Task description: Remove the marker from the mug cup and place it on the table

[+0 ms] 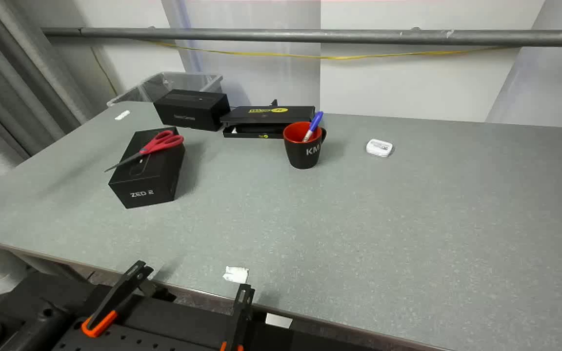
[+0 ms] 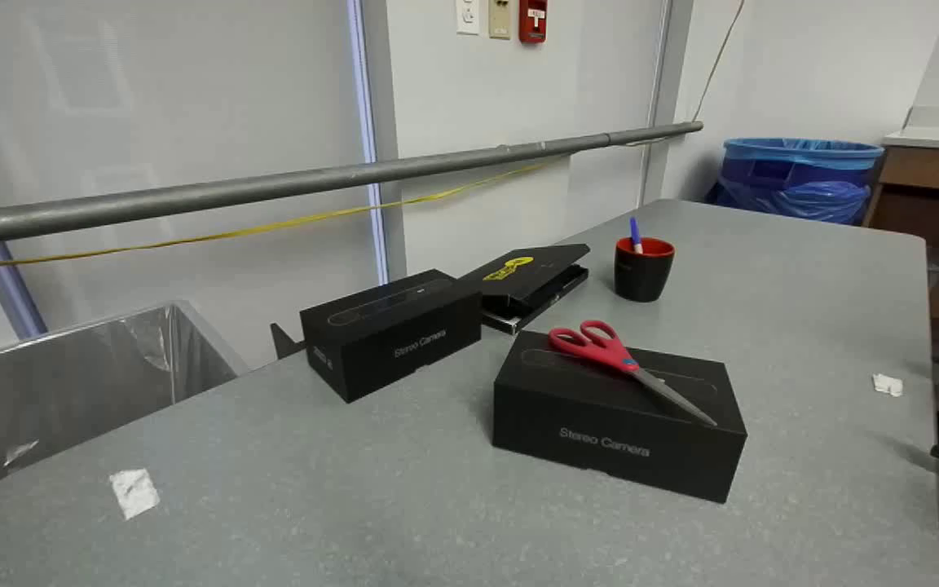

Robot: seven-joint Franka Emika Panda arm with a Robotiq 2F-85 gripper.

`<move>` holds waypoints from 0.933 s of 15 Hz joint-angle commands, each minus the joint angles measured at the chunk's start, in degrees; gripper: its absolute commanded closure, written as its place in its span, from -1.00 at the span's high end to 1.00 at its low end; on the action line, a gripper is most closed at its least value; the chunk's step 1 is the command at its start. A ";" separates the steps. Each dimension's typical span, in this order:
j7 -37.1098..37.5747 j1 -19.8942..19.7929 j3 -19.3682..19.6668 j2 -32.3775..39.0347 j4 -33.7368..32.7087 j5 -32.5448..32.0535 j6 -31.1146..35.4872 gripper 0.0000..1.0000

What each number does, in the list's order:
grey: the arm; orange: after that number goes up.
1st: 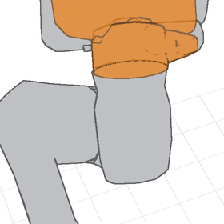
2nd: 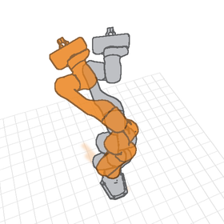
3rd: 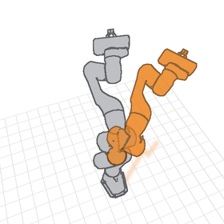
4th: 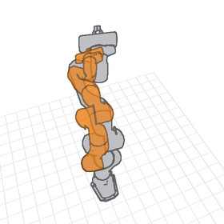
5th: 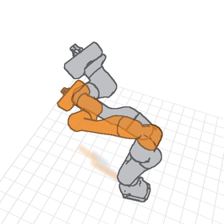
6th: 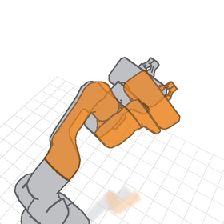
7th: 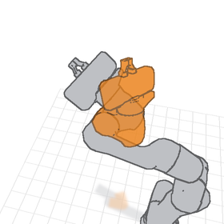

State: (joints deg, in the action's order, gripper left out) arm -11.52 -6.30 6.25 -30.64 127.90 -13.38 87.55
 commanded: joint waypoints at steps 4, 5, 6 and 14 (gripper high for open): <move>0.29 0.80 0.60 0.01 -0.17 -0.24 -0.23 1.00; 0.29 0.80 0.60 0.01 -0.17 -0.24 -0.23 1.00; 0.29 0.80 0.60 0.01 -0.17 -0.24 -0.23 1.00; 9.39 0.69 -0.20 9.64 0.14 2.46 15.91 1.00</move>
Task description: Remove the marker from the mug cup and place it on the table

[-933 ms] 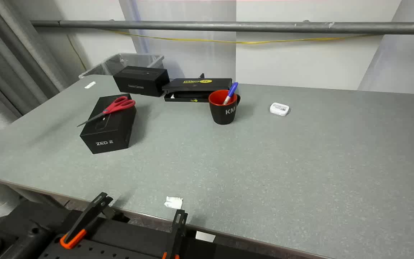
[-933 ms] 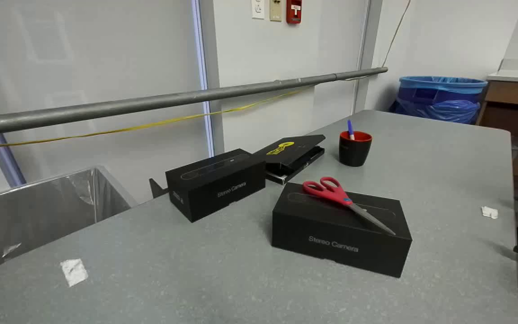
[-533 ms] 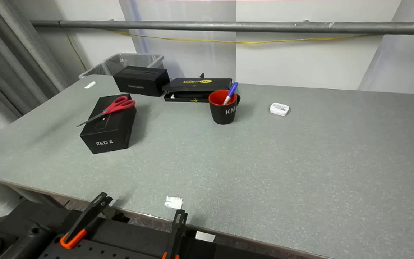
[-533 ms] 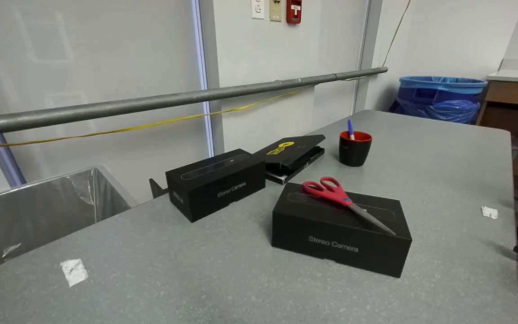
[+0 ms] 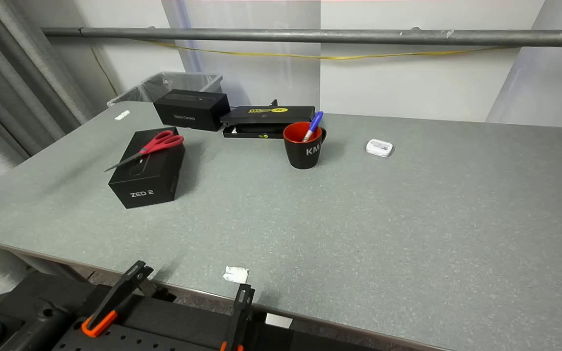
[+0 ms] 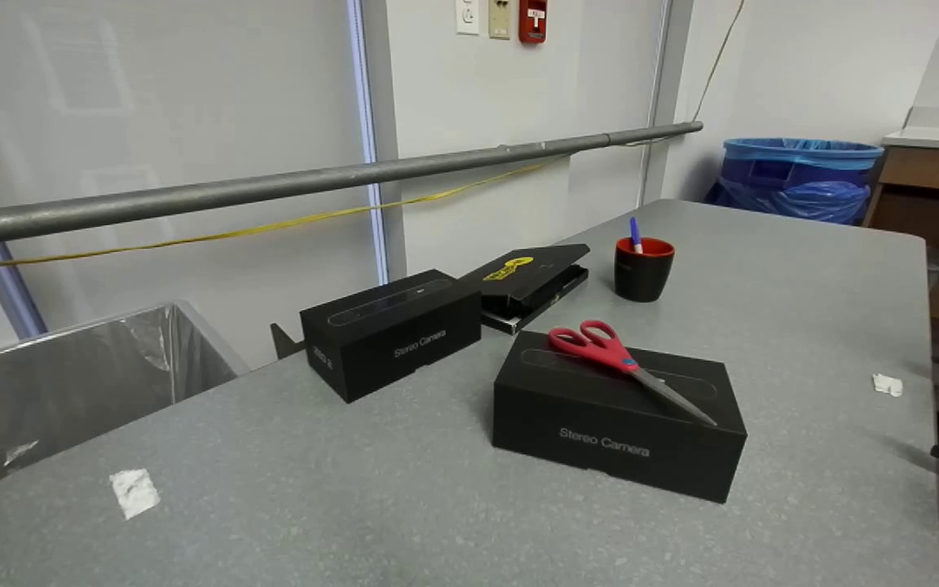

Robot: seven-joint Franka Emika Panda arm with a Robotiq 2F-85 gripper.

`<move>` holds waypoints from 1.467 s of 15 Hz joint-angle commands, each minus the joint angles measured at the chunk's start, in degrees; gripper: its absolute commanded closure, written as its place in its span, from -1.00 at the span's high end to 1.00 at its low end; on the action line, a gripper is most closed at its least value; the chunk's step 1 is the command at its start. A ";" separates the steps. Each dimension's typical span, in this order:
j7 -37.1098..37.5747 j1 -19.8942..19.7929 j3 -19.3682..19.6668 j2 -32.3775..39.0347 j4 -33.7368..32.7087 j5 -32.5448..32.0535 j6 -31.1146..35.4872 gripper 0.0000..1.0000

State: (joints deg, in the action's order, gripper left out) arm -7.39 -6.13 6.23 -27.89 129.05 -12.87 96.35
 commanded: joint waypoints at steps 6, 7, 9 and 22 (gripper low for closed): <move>8.95 0.01 -1.19 12.98 -1.59 0.65 11.36 1.00; 9.19 0.02 -1.20 13.85 -2.12 0.65 11.39 1.00; 9.28 0.02 -1.20 14.16 -2.73 0.65 11.38 1.00; 31.12 2.83 -2.88 42.62 -14.47 4.27 28.74 1.00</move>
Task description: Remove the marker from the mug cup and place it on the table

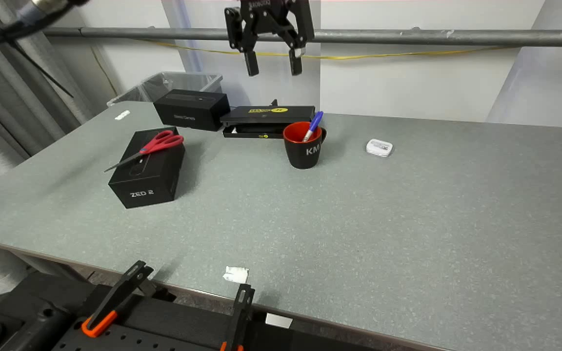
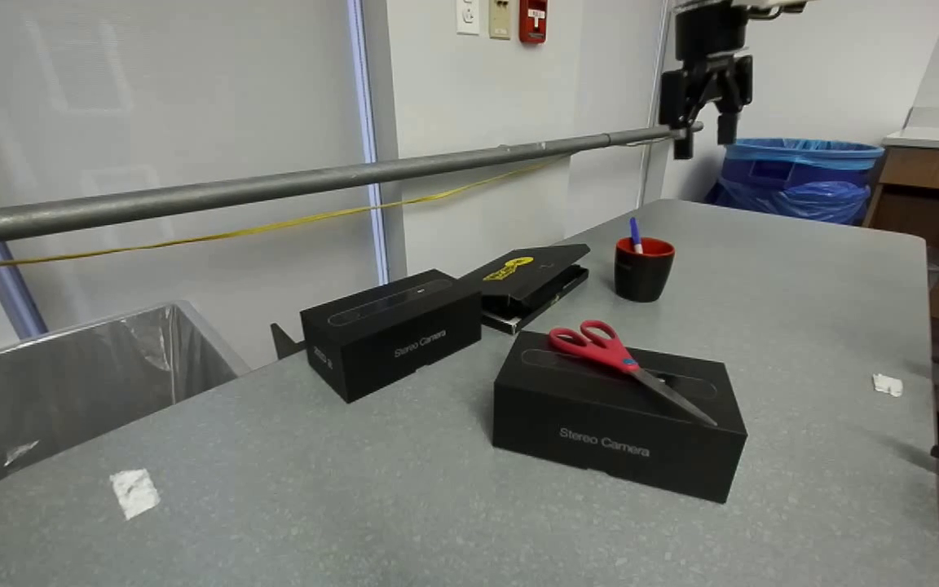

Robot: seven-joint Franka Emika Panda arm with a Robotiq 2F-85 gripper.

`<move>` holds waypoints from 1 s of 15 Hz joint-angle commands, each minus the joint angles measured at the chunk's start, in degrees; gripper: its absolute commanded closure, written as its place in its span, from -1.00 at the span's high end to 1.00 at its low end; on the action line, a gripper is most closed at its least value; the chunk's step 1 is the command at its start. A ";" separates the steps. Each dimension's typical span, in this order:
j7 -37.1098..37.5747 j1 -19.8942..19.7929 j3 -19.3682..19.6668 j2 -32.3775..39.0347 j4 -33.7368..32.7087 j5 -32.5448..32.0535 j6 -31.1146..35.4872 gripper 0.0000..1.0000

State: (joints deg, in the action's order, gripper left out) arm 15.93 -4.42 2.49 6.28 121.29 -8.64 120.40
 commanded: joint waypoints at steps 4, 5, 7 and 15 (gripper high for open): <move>6.48 1.77 1.68 10.11 -6.61 0.55 3.93 1.00; 6.63 1.84 1.78 11.58 -7.81 0.63 3.92 1.00; 6.69 1.88 1.87 12.68 -8.98 0.69 3.76 1.00; 22.16 5.31 7.19 20.16 -11.71 -4.90 12.81 1.00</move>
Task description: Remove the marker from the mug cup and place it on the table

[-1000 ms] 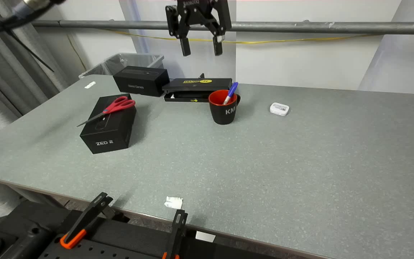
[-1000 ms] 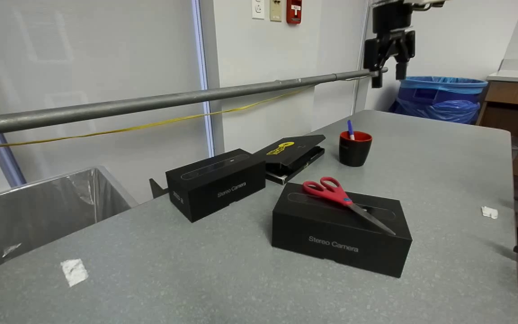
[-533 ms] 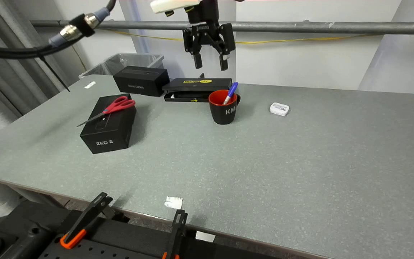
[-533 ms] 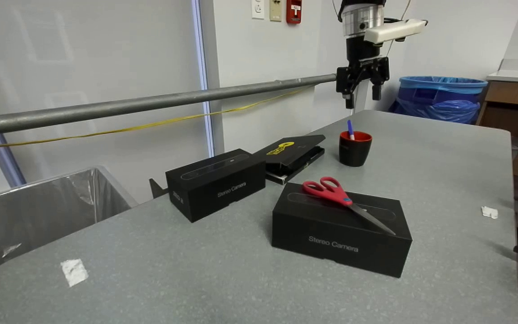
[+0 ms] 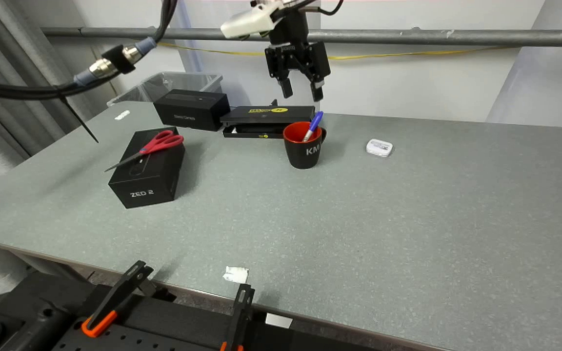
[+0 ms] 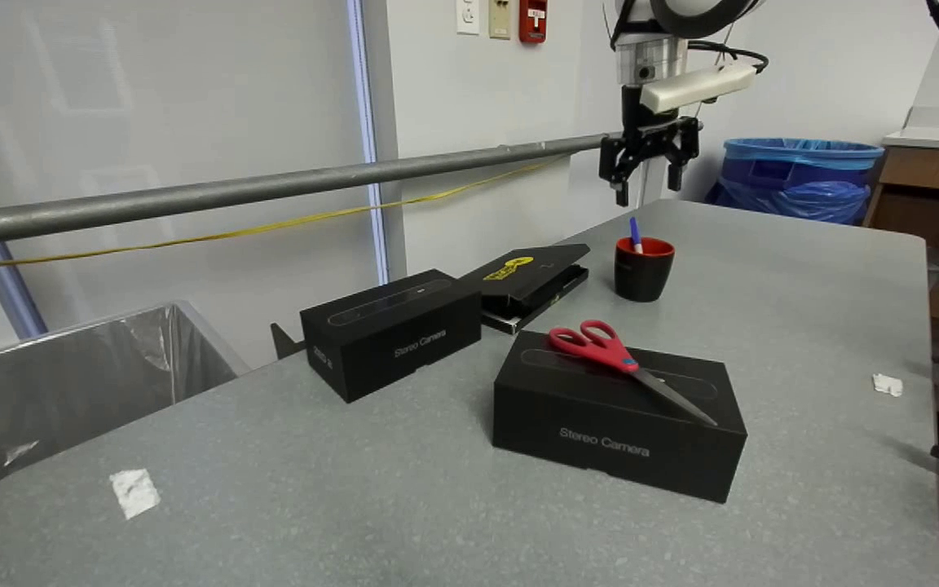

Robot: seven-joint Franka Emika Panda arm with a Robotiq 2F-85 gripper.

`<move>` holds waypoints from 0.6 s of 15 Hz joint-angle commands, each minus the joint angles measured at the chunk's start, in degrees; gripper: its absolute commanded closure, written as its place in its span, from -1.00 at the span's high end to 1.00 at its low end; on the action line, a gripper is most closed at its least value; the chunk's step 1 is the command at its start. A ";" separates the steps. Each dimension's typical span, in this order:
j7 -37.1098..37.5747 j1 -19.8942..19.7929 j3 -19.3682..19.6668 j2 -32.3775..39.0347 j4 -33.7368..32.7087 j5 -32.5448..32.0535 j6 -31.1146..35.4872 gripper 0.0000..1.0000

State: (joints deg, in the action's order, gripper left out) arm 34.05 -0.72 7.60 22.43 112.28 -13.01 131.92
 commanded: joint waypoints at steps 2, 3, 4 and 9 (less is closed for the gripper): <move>6.72 2.31 3.09 5.74 -3.18 -0.88 2.45 1.00; 8.02 2.64 3.69 6.55 -3.50 -1.23 3.41 1.00; 9.39 2.97 4.34 7.25 -3.84 -1.47 4.31 1.00; 14.20 4.52 6.79 9.89 -5.17 -1.83 7.13 1.00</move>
State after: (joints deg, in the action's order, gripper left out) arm 43.88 1.74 12.04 29.84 109.34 -13.06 137.19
